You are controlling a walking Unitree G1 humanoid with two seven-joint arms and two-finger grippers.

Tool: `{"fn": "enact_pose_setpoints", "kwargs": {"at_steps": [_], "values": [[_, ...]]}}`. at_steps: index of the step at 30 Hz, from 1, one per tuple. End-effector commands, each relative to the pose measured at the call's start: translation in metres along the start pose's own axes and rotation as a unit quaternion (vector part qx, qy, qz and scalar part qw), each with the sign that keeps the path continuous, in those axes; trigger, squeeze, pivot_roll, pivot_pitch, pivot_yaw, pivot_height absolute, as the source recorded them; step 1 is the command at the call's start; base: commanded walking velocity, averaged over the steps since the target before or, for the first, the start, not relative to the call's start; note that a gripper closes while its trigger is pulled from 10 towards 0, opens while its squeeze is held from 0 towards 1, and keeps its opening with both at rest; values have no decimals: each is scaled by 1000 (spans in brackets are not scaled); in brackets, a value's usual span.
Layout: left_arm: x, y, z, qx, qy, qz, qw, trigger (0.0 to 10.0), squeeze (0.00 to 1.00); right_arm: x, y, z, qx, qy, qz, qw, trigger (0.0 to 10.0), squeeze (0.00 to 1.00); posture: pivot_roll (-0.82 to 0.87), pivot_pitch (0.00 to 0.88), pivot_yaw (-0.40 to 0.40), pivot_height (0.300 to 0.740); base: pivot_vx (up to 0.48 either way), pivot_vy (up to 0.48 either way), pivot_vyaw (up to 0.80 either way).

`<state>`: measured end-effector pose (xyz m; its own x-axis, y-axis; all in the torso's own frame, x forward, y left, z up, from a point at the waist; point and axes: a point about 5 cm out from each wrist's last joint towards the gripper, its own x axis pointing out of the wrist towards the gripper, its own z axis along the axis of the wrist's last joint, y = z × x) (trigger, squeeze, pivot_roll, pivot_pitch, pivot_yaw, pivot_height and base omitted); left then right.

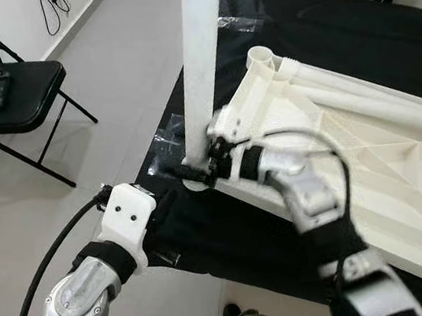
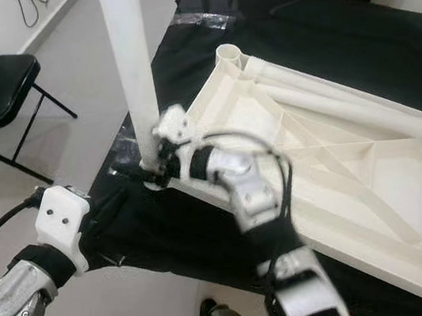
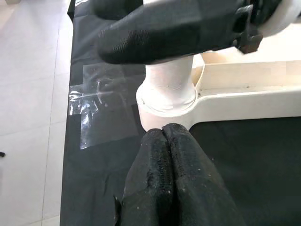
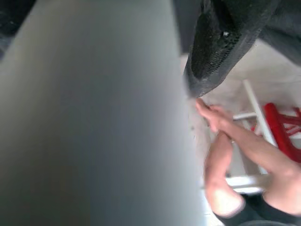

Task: Building children table

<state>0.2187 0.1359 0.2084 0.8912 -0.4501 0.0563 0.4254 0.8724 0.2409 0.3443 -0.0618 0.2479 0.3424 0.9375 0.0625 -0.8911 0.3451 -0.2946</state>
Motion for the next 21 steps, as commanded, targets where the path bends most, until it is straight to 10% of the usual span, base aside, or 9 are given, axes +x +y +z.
{"fn": "enact_pose_setpoints", "kwargs": {"at_steps": [1, 7, 8, 9, 10, 21], "values": [[-3, -2, -3, 0, 8, -2, 1000, 10000, 0, 0, 0, -7, 10, 1, 28, 1000, 10000, 0, 145, 275, -136, 740, 0, 0, 0], [-6, -1, -4, 2, 12, 3, 1000, 10000, 0, 2, -11, -4, 29, -10, 75, 997, 9529, 0, 156, 283, -135, 740, 0, 0, 0], [-6, -1, -4, 3, 13, 3, 1000, 10000, 0, 2, -13, -3, 35, -14, 91, 995, 2235, 0, 157, 285, -137, 740, 0, 0, 0], [-6, -1, -4, 3, 13, 3, 1000, 10000, 0, 2, -13, -3, 35, -14, 91, 995, 2235, 0, 157, 285, -137, 740, 0, 0, 0], [-7, -1, -4, 3, 14, 3, 1000, 10000, 0, 1, -15, -2, 41, -15, 109, 993, 0, 0, 161, 289, -137, 740, 0, 0, 0], [-10, -2, -4, 1, 18, 4, 1000, 10000, 0, -10, -27, -11, 45, 14, 107, 993, 0, 0, 151, 304, -148, 740, 0, 0, 0]]}}
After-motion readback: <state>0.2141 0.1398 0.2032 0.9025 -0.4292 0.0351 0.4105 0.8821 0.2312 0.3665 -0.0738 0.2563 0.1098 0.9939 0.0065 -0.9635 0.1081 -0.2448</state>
